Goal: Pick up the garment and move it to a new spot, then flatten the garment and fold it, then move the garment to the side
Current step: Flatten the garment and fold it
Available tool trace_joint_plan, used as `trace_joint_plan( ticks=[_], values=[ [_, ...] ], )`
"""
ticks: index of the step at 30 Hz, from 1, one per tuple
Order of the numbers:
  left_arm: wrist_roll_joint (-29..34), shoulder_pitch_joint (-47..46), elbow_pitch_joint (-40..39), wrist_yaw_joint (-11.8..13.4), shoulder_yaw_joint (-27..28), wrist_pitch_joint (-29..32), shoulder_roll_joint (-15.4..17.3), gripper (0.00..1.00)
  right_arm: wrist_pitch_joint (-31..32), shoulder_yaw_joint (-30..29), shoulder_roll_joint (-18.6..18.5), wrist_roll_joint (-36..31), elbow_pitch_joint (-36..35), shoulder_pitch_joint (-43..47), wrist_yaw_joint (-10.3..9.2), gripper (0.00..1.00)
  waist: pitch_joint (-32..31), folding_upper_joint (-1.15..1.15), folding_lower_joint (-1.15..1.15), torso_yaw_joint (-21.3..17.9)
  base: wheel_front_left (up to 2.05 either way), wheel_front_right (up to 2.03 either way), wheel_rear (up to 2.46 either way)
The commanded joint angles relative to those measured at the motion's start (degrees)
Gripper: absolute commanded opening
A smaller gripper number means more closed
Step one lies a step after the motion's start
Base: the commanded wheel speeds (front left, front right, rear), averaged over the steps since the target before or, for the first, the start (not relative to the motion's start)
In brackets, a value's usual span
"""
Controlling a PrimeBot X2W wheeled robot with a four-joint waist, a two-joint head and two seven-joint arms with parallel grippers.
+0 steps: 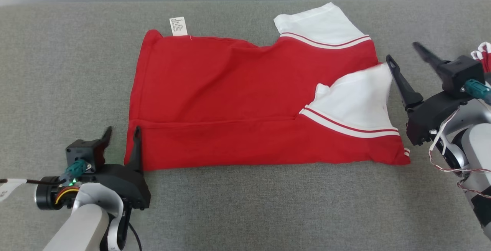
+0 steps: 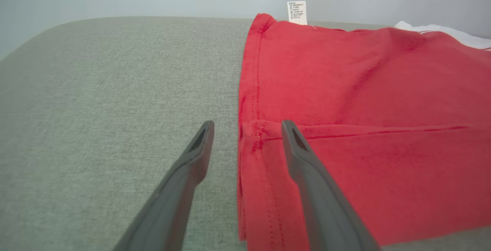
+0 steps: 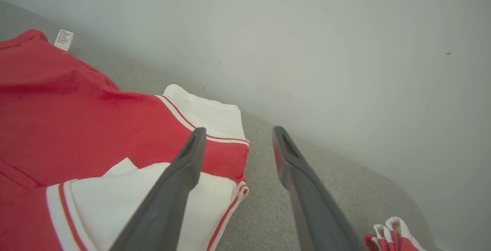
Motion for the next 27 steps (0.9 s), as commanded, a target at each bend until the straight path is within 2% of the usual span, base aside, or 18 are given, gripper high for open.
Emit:
trace_joint_plan(
  ticks=[1,7,14,20,25,27],
  values=[
    [0.53,-0.02,0.11,0.34,0.13,-0.49,0.34,1.00,0.19,-0.73,0.73,-0.34,0.16,0.90,-0.16,1.00,-0.51,-0.01,0.00,0.08,0.00,0.00,0.00],
    [-1.28,4.59,-0.98,1.45,1.12,-0.55,1.50,1.00,4.13,-6.10,3.32,0.54,-2.24,4.49,-0.16,1.00,-2.65,-0.01,0.00,0.22,0.00,0.00,0.00],
    [-4.04,8.62,-3.41,0.84,1.01,1.49,1.45,1.00,12.65,-10.52,5.18,0.52,-9.86,12.06,-0.16,1.00,-4.01,-0.01,0.00,0.30,0.00,0.00,0.00],
    [-3.57,6.30,-1.01,1.55,-0.55,4.72,0.81,1.00,16.17,-12.12,7.59,0.32,-14.81,16.62,-0.16,1.00,-3.53,-0.01,0.00,-0.54,0.00,0.00,0.00],
    [-3.47,4.04,2.30,3.45,-0.47,6.79,0.28,1.00,16.99,-12.32,8.84,-0.17,-16.43,17.73,-0.16,1.00,-2.58,-0.01,0.00,-1.60,0.00,0.00,0.00],
    [-3.74,3.61,3.13,3.08,-0.84,7.46,0.00,1.00,17.07,-12.99,9.37,-0.20,-16.47,18.26,-0.16,1.00,-2.18,-0.01,0.00,-1.88,0.00,0.00,0.00]
  ],
)
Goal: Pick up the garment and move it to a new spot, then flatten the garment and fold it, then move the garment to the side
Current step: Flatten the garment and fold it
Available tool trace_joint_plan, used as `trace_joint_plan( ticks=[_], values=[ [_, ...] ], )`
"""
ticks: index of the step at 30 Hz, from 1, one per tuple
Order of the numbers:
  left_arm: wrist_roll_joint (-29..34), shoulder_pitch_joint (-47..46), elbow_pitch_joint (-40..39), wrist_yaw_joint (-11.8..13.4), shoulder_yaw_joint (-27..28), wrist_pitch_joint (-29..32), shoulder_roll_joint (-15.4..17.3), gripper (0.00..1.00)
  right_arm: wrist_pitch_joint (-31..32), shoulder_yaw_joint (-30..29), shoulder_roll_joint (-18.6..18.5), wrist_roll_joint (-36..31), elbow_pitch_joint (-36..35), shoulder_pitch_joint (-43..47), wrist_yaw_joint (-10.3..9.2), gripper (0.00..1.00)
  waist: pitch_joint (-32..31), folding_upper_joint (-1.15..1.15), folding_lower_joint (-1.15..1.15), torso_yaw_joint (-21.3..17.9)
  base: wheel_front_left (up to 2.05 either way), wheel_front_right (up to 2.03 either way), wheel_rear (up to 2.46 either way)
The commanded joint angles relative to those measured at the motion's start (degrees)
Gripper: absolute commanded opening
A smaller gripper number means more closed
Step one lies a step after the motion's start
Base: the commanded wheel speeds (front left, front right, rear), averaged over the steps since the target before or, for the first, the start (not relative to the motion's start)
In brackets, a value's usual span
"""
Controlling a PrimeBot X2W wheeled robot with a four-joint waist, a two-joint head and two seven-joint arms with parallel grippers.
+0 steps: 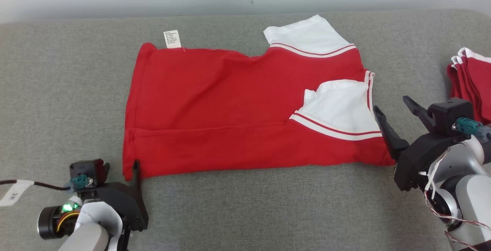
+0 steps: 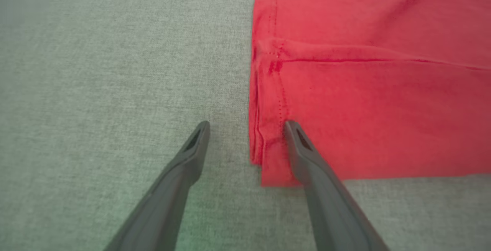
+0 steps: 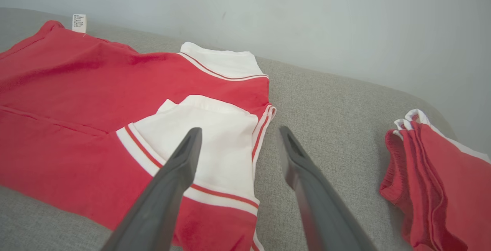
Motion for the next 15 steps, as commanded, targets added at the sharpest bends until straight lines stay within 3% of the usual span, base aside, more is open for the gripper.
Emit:
trace_joint_plan(
  ticks=[1,4,5,6,7,8,15],
  values=[
    [-0.23,-0.26,0.74,-0.22,-0.51,0.64,-0.38,1.00,0.17,-0.47,0.61,-0.36,0.09,1.29,-0.16,1.00,0.59,0.00,0.00,-0.46,0.00,0.00,0.00],
    [-1.04,-0.38,1.48,-1.05,-1.05,2.17,-0.87,0.96,0.29,-1.57,1.49,-0.44,0.26,1.63,-0.16,1.00,1.13,0.00,0.00,-0.57,0.00,0.00,0.00],
    [-1.33,-0.05,1.48,-1.18,-1.16,2.42,-1.21,0.75,0.45,-2.00,1.82,-0.46,0.37,1.98,-0.16,1.00,1.25,0.00,0.00,-0.54,0.00,0.00,0.00],
    [-1.49,0.27,1.50,-1.50,-1.42,2.81,-1.26,0.42,0.79,-2.33,2.13,-0.69,0.50,2.40,-0.16,1.00,1.35,0.00,0.00,-0.50,0.00,0.00,0.00],
    [-1.69,0.48,1.53,-1.86,-1.68,3.13,-1.27,0.27,1.19,-2.84,2.44,-0.84,0.82,2.72,-0.16,1.00,1.47,0.00,0.00,-0.45,0.00,0.00,0.00],
    [-1.96,0.70,1.53,-1.87,-1.75,3.26,-1.32,0.00,1.69,-3.39,2.81,-0.97,1.01,3.08,-0.16,1.00,1.56,0.00,0.00,-0.39,0.00,0.00,0.00],
    [-2.83,3.47,0.45,-1.96,-2.29,3.28,-1.42,0.00,6.47,-6.02,6.50,-2.05,2.75,4.76,-0.16,1.00,2.10,0.00,0.00,0.02,0.00,0.00,0.00]
  ],
)
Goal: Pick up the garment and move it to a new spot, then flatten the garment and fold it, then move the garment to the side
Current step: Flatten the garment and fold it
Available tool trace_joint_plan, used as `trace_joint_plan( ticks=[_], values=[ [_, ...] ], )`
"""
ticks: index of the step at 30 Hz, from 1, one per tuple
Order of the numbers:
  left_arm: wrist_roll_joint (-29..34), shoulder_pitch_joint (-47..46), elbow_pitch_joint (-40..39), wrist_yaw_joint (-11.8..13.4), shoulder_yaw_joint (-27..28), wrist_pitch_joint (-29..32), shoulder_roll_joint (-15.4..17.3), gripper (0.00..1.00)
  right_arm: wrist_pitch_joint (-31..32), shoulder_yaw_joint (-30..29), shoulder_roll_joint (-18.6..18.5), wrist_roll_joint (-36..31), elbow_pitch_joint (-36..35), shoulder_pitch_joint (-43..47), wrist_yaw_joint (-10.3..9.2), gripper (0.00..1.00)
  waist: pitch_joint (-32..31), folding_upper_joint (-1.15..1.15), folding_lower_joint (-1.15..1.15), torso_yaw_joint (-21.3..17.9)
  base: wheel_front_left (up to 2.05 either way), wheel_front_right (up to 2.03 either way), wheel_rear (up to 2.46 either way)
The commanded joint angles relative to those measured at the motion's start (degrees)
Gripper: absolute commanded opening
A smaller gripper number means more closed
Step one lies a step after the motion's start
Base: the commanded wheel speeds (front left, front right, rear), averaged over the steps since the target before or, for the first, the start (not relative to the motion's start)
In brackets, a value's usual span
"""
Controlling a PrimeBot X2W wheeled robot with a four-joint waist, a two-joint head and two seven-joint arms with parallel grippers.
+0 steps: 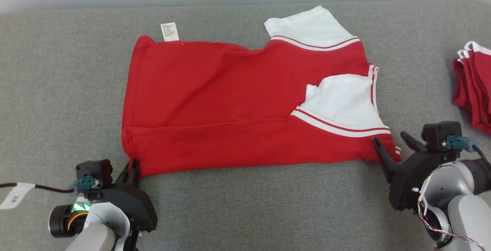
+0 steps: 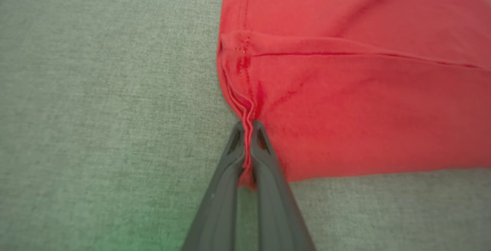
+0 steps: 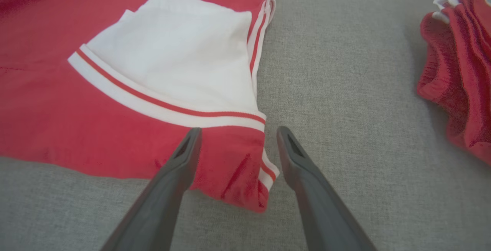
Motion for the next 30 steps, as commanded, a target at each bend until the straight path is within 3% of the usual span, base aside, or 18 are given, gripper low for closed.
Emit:
trace_joint_plan(
  ticks=[1,11,22,24,30],
  values=[
    [-1.24,3.73,0.99,-0.04,-1.19,1.03,-0.56,0.00,0.74,-0.61,0.94,-0.62,0.15,0.58,-0.16,1.00,0.19,0.00,0.01,0.17,0.00,0.00,0.00],
    [-1.05,4.44,-0.14,-0.10,-1.87,0.21,-0.99,0.00,7.36,-7.42,6.32,-5.26,0.00,3.00,-0.16,1.00,0.32,0.00,0.01,1.37,0.00,0.00,0.00],
    [0.13,2.28,-0.31,-0.48,-2.15,-1.21,-0.33,0.00,8.81,-8.61,9.45,-7.74,2.99,0.30,-0.16,1.00,1.30,0.00,0.01,0.73,0.00,0.00,0.00],
    [0.16,1.97,0.02,-0.64,-2.34,-1.29,-0.54,0.00,8.55,-8.16,9.59,-7.60,4.16,-0.41,-0.16,0.00,1.30,0.00,0.01,0.83,0.00,0.00,0.00],
    [-0.13,3.88,0.65,-1.10,-2.65,-2.54,-0.57,0.00,8.47,-7.00,8.69,-6.35,3.88,1.62,-0.16,0.00,-0.67,0.00,0.01,0.58,0.00,0.00,0.00]
  ],
)
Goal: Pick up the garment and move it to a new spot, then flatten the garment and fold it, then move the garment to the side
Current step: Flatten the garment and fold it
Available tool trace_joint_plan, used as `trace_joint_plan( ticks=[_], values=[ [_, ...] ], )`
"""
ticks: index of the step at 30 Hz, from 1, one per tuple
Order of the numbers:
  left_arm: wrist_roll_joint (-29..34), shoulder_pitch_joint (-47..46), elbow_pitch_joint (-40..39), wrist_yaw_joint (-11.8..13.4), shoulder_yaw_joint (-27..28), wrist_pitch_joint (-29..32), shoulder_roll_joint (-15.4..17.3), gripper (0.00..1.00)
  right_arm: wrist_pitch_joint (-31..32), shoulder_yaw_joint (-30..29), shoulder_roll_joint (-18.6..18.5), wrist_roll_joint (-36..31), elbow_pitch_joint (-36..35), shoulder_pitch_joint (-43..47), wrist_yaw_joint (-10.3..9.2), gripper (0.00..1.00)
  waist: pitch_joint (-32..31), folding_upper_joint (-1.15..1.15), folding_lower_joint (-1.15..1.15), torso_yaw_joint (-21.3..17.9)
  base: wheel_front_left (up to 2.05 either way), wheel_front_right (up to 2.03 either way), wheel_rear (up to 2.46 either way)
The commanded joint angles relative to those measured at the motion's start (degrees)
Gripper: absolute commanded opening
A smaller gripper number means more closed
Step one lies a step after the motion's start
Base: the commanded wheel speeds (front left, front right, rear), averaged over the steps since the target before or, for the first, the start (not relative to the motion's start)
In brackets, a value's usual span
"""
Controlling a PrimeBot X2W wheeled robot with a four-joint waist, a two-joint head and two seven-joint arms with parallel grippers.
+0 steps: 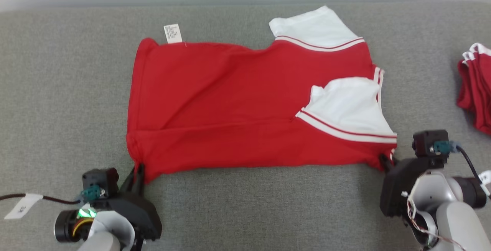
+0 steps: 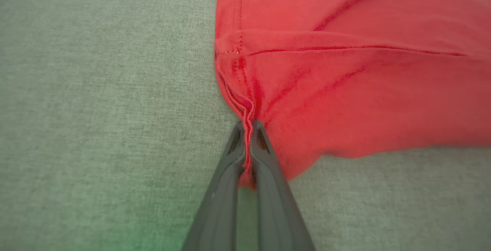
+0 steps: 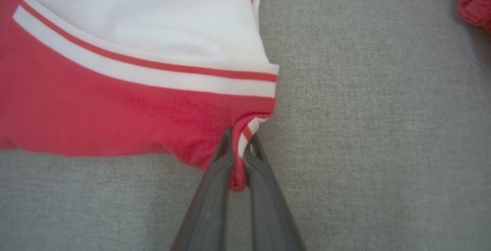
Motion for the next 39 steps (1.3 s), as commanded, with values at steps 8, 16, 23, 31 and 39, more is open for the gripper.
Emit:
trace_joint_plan(
  ticks=[8,16,23,31,39],
  values=[
    [-1.81,8.86,-1.70,-0.40,-1.02,0.49,2.20,0.00,2.75,-0.77,-1.42,3.63,-7.27,8.86,-0.16,0.00,-6.20,0.00,0.00,-1.35,0.00,0.00,0.00],
    [-2.25,16.25,-10.10,3.16,-0.92,2.26,6.18,0.00,7.31,-1.69,0.52,5.91,-15.46,18.65,-0.16,0.00,-9.45,0.00,0.00,-1.95,0.00,0.00,0.00],
    [-3.38,21.83,-13.89,7.45,-0.27,3.10,6.84,0.00,9.45,-2.40,3.00,5.49,-18.28,24.93,-0.16,0.00,-10.80,0.00,0.00,-2.27,0.00,0.00,0.00],
    [-3.38,23.06,-13.92,8.32,0.28,1.30,6.55,1.00,9.27,-2.62,4.32,5.15,-17.45,25.87,-0.16,1.00,-11.27,0.00,0.00,-2.33,0.00,0.00,0.00],
    [-3.58,19.09,-16.71,8.42,4.41,-1.16,8.87,1.00,6.91,-3.33,3.34,4.60,-22.26,20.87,-0.16,1.00,-10.52,0.00,0.00,-1.74,0.00,0.00,0.00]
  ],
)
